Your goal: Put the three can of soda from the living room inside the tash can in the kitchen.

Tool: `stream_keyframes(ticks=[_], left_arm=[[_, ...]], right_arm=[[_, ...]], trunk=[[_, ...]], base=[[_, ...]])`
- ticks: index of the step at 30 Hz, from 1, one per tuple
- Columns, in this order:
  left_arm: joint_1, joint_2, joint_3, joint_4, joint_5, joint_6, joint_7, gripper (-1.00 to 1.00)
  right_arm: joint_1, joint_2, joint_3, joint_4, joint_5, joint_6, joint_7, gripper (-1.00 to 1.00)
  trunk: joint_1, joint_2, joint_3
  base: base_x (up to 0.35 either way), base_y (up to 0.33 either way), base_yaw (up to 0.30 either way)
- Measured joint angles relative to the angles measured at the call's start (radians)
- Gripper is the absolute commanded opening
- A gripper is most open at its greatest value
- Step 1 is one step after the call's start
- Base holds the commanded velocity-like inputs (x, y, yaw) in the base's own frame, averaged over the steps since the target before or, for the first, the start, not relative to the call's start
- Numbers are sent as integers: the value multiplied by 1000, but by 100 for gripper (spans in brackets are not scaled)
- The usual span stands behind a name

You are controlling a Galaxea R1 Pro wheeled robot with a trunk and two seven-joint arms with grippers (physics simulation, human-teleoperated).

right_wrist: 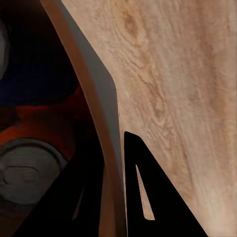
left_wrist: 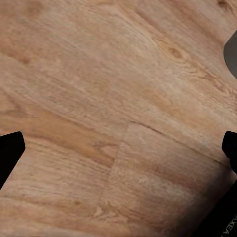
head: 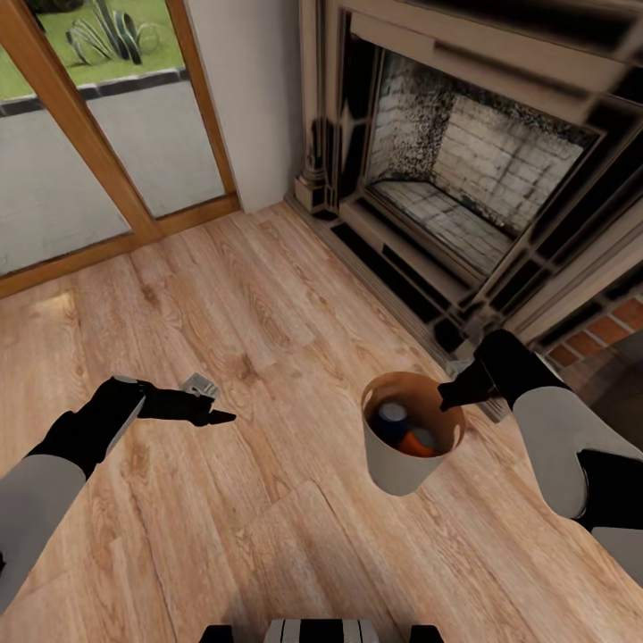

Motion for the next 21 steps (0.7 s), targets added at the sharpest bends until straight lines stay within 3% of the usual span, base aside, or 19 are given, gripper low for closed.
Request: stream_keyframes(ticks=[4, 8, 11, 14, 21], left_arm=[[10, -4, 2, -7, 2, 3, 42, 100], [23, -24, 5, -9, 1, 4, 89, 100], [39, -43, 8, -12, 2, 4, 198, 100], [60, -58, 9, -15, 3, 1, 251, 100], [76, -65, 11, -17, 3, -9, 294, 100]], right_arm=[[2, -1, -20, 0, 3, -1, -1, -100], [3, -2, -36, 0, -1, 1, -2, -100], [4, -1, -39, 0, 3, -1, -3, -100], [16, 0, -40, -1, 1, 0, -2, -100], [50, -1, -40, -3, 7, -3, -4, -100]], trunk=[[15, -28, -13], [31, -56, -25], [42, -77, -34], [54, -98, -44], [81, -147, -66]], base=[[0, 0, 0], [0, 0, 0], [0, 0, 0], [0, 0, 0], [0, 0, 0]])
